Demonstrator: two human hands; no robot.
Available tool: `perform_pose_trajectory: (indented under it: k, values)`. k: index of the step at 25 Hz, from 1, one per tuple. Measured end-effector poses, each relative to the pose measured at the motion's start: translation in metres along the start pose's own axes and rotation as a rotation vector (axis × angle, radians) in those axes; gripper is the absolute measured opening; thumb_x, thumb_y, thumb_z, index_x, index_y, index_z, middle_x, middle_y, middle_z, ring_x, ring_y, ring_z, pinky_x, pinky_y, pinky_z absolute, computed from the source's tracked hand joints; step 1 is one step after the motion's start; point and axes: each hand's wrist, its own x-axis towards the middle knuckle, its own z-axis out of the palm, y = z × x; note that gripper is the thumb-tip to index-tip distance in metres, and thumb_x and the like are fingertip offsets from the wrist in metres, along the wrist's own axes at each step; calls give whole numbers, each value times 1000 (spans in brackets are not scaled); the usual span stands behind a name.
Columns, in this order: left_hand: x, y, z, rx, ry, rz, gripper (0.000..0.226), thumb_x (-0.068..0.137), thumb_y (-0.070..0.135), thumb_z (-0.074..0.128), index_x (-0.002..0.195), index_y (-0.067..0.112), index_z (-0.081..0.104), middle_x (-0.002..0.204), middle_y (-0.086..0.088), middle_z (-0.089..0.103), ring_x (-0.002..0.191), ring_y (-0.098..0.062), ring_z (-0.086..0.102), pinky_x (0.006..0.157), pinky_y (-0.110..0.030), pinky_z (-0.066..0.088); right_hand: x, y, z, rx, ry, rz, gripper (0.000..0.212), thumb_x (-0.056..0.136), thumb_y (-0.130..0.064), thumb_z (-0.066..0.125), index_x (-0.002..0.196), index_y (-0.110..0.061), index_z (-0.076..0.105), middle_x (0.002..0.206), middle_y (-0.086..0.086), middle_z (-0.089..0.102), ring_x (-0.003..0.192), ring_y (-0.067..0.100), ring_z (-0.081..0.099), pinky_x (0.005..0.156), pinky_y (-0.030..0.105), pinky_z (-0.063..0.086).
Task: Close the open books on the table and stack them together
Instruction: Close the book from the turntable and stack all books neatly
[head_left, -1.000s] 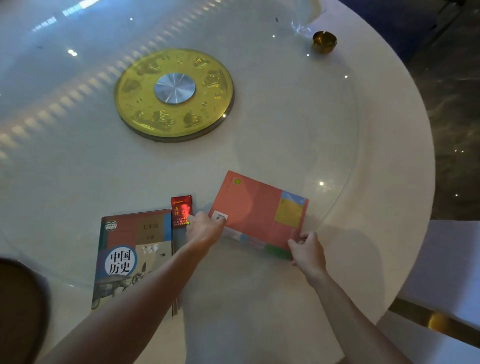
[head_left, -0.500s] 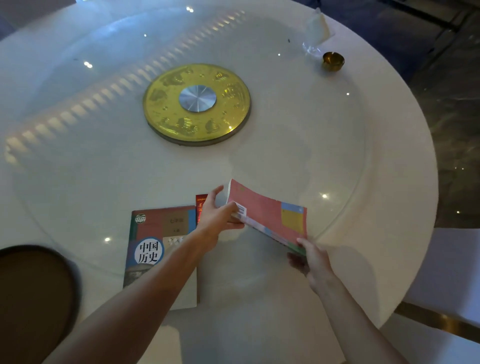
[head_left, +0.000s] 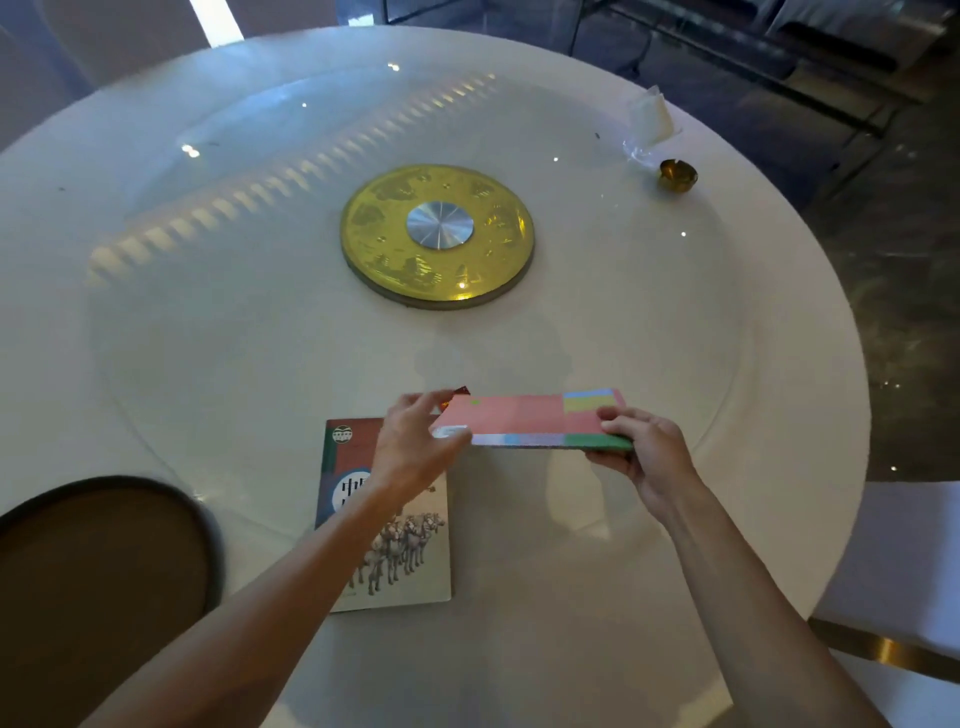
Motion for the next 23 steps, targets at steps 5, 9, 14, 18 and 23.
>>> perform_pose_trajectory:
  k: [5, 9, 14, 18, 23]
  values:
    - [-15, 3, -20, 282, -190, 311, 58, 90, 29, 70, 144, 33, 50, 139, 4, 62, 119, -21, 62, 96, -40, 54, -32, -33, 66, -134, -138, -101, 21, 91, 4, 56, 101, -4, 72, 96, 16, 66, 67, 21, 72, 56, 34, 63]
    - [-20, -15, -38, 51, 68, 201, 24, 96, 23, 64, 119, 29, 64, 114, 1, 76, 91, -23, 72, 69, -43, 61, -52, -30, 105, -140, -197, -272, 25, 105, -31, 52, 126, -24, 64, 101, 13, 78, 83, 32, 79, 70, 42, 65]
    - [-33, -28, -63, -366, 36, 112, 18, 100, 22, 62, 117, 24, 67, 109, 5, 75, 103, -16, 68, 79, -30, 60, -43, 22, 124, -471, 55, -240, 81, 88, -52, 73, 150, -13, 41, 137, 1, 54, 128, 23, 55, 91, 34, 48]
    - [-42, -43, -79, -513, -25, 51, 22, 98, 21, 64, 120, 26, 67, 115, 4, 75, 108, -11, 68, 89, -30, 59, -37, 58, 130, -227, -138, 27, 29, 93, -21, 67, 111, 1, 66, 118, 16, 72, 98, 26, 69, 88, 39, 54]
    - [-54, -86, -80, -711, -16, -252, 19, 95, 22, 69, 113, 23, 67, 113, -3, 76, 104, -19, 70, 83, -34, 58, -43, 97, 134, -274, -213, 73, 14, 96, -5, 60, 100, -4, 74, 99, 15, 78, 86, 27, 71, 75, 38, 56]
